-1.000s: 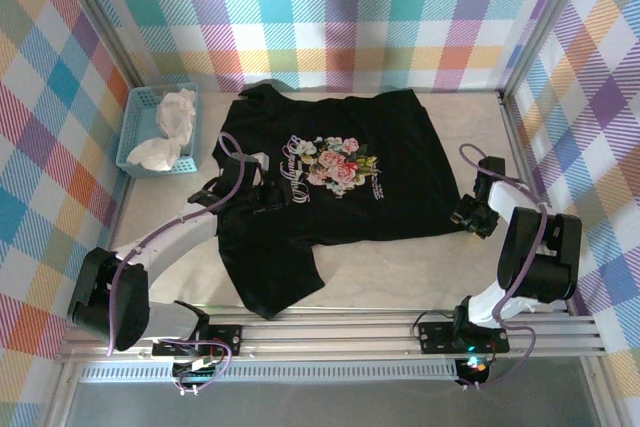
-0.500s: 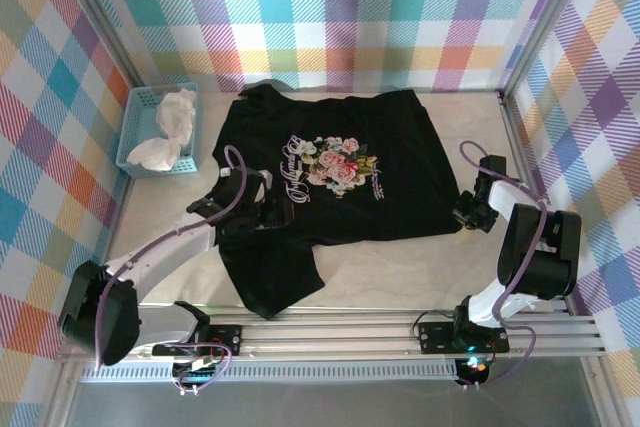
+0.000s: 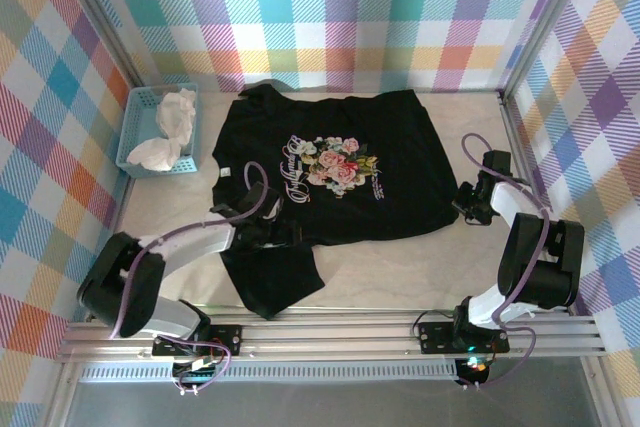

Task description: Fold the inside-out t-shirt

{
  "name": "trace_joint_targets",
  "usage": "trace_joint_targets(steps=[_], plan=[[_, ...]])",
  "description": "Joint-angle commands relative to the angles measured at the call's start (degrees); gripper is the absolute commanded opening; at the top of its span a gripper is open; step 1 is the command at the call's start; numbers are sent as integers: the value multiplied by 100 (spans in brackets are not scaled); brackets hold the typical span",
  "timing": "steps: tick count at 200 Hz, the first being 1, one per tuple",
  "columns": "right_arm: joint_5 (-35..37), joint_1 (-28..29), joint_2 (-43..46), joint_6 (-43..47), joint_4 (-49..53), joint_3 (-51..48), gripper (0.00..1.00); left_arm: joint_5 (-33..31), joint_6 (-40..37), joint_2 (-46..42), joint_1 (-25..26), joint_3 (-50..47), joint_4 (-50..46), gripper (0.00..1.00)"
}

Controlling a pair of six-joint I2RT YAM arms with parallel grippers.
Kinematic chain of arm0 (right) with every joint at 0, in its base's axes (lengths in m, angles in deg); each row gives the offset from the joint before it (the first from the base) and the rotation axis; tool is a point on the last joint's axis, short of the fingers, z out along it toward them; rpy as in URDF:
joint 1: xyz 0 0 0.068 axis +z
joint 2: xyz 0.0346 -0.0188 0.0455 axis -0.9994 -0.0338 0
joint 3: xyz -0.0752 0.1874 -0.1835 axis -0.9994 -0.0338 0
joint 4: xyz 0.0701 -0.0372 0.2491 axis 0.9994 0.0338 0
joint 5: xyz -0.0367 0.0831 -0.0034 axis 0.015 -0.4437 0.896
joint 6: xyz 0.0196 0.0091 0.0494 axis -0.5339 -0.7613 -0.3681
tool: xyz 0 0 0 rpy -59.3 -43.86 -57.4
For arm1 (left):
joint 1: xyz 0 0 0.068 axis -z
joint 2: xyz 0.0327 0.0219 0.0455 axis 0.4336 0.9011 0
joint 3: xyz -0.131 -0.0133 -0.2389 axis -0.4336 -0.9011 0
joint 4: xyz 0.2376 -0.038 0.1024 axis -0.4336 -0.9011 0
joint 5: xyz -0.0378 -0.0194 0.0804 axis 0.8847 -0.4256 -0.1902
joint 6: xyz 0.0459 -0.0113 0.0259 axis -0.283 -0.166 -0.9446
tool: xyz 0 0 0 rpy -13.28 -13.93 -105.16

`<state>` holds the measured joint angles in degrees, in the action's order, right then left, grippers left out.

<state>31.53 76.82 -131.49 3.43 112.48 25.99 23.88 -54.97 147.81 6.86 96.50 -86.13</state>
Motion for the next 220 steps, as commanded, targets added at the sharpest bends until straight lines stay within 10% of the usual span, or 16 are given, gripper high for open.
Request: trace_joint_targets(steps=[1,98,178,220], plan=[[-199,-27,143,126,-126,20,4,-45,-53,401,3,361,605,70],[-183,-31,225,131,-123,38,4,-147,-844,2765,-196,2789,389,70],[-242,-28,476,180,-101,12,4,-1497,71,-925,1041,103,-1432,71],[-288,-27,553,188,-103,34,4,-1564,987,-1164,2259,-219,-2416,71]])
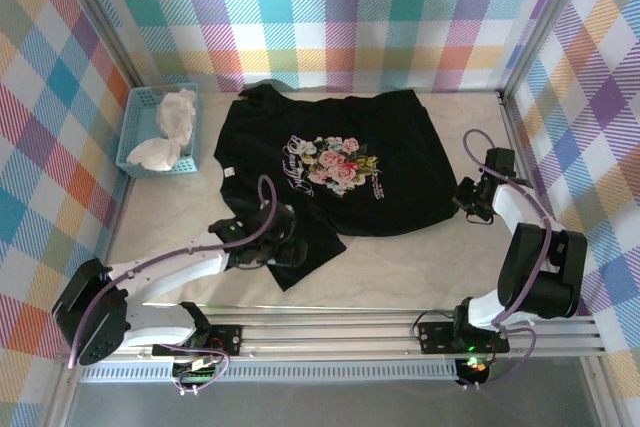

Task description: Fold the inside-out t-shirt

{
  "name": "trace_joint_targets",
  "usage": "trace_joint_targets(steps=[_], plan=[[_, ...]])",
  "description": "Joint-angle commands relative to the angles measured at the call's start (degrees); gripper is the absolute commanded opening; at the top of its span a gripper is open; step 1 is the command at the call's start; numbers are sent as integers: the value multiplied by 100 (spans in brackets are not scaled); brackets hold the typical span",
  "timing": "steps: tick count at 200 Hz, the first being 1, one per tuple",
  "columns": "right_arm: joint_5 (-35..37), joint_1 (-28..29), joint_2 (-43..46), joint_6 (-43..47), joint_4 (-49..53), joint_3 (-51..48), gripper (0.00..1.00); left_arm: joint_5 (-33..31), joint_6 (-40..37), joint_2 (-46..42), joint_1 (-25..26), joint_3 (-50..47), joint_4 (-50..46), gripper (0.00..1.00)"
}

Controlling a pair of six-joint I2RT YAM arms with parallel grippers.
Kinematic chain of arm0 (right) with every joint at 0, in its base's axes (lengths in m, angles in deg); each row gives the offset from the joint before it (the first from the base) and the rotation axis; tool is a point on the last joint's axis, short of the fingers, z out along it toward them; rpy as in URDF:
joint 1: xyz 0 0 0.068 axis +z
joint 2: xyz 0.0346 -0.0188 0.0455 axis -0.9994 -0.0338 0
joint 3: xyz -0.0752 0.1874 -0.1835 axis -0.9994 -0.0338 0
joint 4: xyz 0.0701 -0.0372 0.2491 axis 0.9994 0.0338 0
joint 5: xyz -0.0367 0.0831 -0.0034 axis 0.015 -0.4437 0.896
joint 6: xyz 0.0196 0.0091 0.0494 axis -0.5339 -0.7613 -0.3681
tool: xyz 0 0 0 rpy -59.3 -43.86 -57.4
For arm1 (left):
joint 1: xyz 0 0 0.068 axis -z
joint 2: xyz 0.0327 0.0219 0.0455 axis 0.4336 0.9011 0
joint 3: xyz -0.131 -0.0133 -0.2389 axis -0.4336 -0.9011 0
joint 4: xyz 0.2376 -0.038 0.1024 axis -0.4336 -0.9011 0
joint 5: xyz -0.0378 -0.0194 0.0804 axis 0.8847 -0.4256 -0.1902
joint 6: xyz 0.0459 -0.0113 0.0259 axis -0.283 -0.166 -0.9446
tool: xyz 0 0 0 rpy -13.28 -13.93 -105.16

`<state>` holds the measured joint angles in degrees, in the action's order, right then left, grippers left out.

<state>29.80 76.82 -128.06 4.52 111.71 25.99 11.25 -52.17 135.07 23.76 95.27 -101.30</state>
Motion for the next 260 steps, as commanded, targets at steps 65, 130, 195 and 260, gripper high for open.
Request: trace_joint_targets(steps=[65,130,195,260], plan=[[-213,-26,402,81,-103,-120,4,-251,655,822,1043,-2,-666,63],[-256,-20,440,91,-129,-155,4,-297,445,1460,1155,156,-408,48],[-339,-24,430,79,-157,-146,4,-642,364,1407,1155,271,-388,14],[-610,-27,976,55,-145,-60,4,-3242,581,-940,945,362,-1448,0]])
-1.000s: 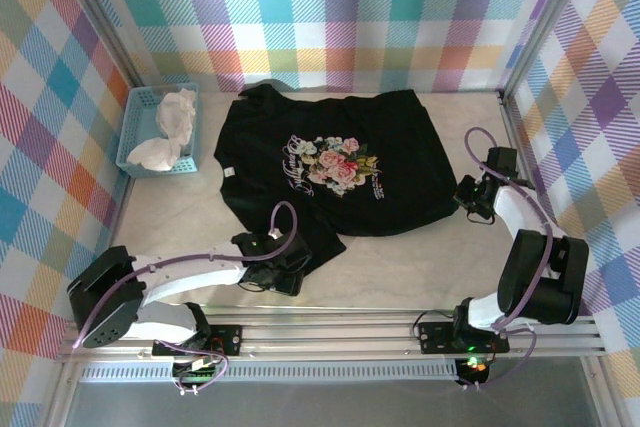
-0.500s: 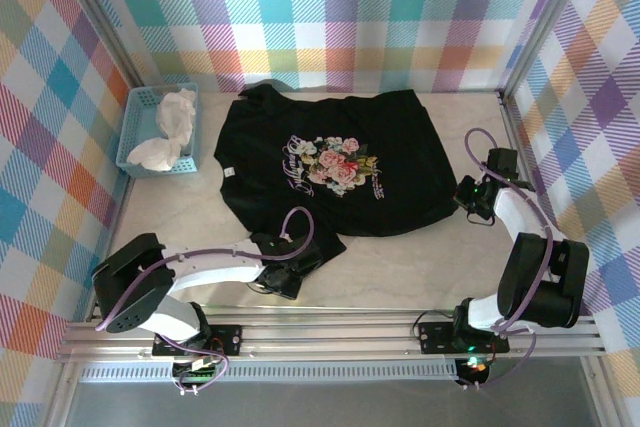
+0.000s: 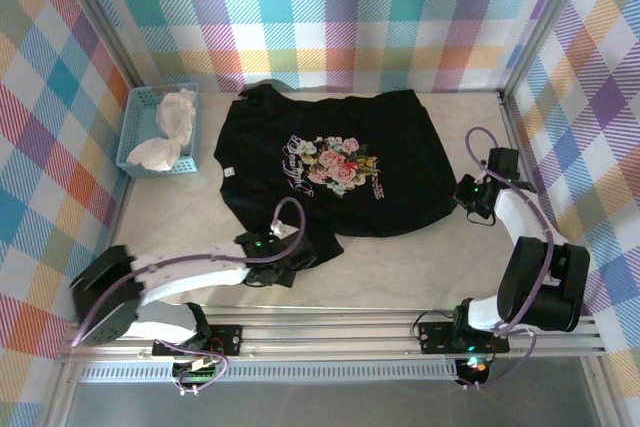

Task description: Fold the inside-out t-shirt

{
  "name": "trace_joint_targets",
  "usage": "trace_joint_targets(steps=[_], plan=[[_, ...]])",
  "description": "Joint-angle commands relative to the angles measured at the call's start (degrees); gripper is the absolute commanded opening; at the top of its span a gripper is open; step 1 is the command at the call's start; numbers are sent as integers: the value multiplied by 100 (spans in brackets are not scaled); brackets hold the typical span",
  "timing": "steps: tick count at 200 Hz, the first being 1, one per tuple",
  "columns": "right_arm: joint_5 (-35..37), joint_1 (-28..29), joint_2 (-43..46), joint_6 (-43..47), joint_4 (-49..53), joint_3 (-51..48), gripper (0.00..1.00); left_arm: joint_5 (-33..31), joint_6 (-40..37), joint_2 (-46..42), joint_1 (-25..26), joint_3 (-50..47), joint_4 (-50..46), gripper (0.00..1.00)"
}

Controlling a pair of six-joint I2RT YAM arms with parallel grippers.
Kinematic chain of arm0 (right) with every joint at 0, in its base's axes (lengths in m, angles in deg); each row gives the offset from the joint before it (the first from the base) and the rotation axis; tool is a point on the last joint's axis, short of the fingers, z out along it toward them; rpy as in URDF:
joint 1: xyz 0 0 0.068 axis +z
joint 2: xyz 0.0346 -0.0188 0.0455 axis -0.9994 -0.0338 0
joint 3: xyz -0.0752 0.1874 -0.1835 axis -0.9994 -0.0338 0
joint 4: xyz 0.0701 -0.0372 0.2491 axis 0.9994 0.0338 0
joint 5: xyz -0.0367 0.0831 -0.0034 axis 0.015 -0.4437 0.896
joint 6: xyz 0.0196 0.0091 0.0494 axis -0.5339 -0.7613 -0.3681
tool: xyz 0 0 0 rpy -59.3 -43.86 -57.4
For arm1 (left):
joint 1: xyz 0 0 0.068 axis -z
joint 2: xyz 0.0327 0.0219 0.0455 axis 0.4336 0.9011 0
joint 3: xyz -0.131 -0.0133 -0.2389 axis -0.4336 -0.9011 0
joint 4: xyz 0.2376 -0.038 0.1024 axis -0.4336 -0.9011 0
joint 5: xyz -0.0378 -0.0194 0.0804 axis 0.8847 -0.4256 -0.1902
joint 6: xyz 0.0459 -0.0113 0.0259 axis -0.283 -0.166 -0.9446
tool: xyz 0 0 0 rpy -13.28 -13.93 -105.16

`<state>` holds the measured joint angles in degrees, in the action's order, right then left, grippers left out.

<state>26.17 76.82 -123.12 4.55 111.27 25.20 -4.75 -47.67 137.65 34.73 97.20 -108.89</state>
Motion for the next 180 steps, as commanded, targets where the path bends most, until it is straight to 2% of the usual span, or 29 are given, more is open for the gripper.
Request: trace_joint_targets(steps=[1,27,50,76,109,133,164,180], plan=[[-248,-27,482,52,-101,19,4,-1696,123,-1265,-166,186,-712,0],[-591,-25,1010,-313,-401,104,4,-2877,-618,-2544,-590,774,-515,0],[-862,-27,1412,-642,-375,650,3,-3617,-1850,-2850,-676,1915,145,0],[-608,-27,2004,-454,233,1790,3,-3607,-3226,-2798,-676,3426,715,0],[-222,-23,2700,-149,973,3240,3,-3029,-4068,-2483,-676,5348,605,0],[-155,-22,2944,-4,1442,4239,3,-2938,-4644,-2016,-681,6589,425,0],[-370,-27,2838,32,1697,4941,2,-3393,-5329,-1262,-681,7234,582,0],[-535,-25,2564,25,1659,5021,1,-3290,-5369,-919,-818,7465,584,0]])
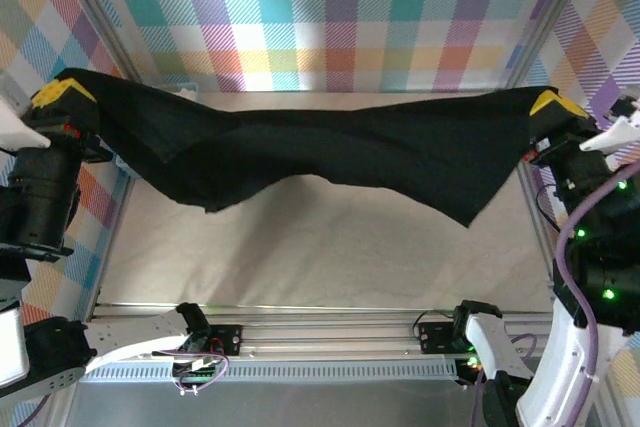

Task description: Fold the inside-out t-shirt

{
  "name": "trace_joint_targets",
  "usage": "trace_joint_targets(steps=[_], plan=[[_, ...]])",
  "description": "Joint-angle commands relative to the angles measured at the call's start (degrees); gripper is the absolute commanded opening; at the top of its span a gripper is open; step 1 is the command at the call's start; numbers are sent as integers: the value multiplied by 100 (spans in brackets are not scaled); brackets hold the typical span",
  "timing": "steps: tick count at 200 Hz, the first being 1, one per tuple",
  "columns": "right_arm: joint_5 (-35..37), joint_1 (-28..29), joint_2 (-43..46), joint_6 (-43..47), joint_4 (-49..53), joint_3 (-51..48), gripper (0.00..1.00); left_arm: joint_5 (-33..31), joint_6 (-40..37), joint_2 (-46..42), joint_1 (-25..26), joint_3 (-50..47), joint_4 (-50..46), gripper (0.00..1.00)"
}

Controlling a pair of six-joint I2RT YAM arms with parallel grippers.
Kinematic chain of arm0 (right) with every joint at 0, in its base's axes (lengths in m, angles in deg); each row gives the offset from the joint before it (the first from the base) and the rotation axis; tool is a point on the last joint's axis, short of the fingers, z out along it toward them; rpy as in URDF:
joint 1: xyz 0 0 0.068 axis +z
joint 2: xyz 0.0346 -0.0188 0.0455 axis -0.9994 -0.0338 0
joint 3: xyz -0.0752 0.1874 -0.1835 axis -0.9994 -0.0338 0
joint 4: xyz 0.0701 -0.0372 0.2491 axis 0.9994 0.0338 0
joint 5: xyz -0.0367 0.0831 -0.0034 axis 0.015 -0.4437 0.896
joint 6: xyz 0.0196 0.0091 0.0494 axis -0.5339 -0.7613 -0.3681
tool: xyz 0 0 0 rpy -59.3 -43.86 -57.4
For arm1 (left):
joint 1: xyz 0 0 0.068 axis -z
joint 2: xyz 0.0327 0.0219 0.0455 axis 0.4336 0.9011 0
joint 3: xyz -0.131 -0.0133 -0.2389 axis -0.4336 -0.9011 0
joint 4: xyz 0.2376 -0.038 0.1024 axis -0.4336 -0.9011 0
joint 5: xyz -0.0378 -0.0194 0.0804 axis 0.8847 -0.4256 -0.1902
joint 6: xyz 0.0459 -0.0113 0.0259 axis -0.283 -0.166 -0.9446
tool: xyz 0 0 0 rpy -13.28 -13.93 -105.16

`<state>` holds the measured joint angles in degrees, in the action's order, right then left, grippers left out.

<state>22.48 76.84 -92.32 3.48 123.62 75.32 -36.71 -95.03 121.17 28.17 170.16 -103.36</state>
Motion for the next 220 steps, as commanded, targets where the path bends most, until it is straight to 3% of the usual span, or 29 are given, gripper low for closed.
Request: trace_joint_targets(steps=[1,10,28,37,59,96,124,162,220], plan=[[-179,-28,-541,128,421,9,1,-76,-623,760,-182,194,18,0],[-243,-28,-747,99,322,2,1,193,-469,1051,-500,477,-220,0],[-384,-27,-1180,37,30,-52,0,1712,615,1983,-2203,1548,-1521,0],[-423,-20,-1406,18,-112,-61,0,2272,896,2522,-2798,1903,-1805,0],[-358,11,-1920,66,-332,66,0,2950,1086,3369,-3443,2487,-1747,0],[-428,64,-2641,149,-291,747,0,3285,1012,4244,-3664,4170,-1907,0],[-490,112,-2603,198,-158,1076,0,3366,979,3662,-3662,3796,-1648,0],[-531,121,-1889,198,85,1124,0,3531,992,2095,-3664,2509,-1128,0],[-421,124,-800,185,921,1909,0,4058,1038,802,-3664,2589,-1252,0]])
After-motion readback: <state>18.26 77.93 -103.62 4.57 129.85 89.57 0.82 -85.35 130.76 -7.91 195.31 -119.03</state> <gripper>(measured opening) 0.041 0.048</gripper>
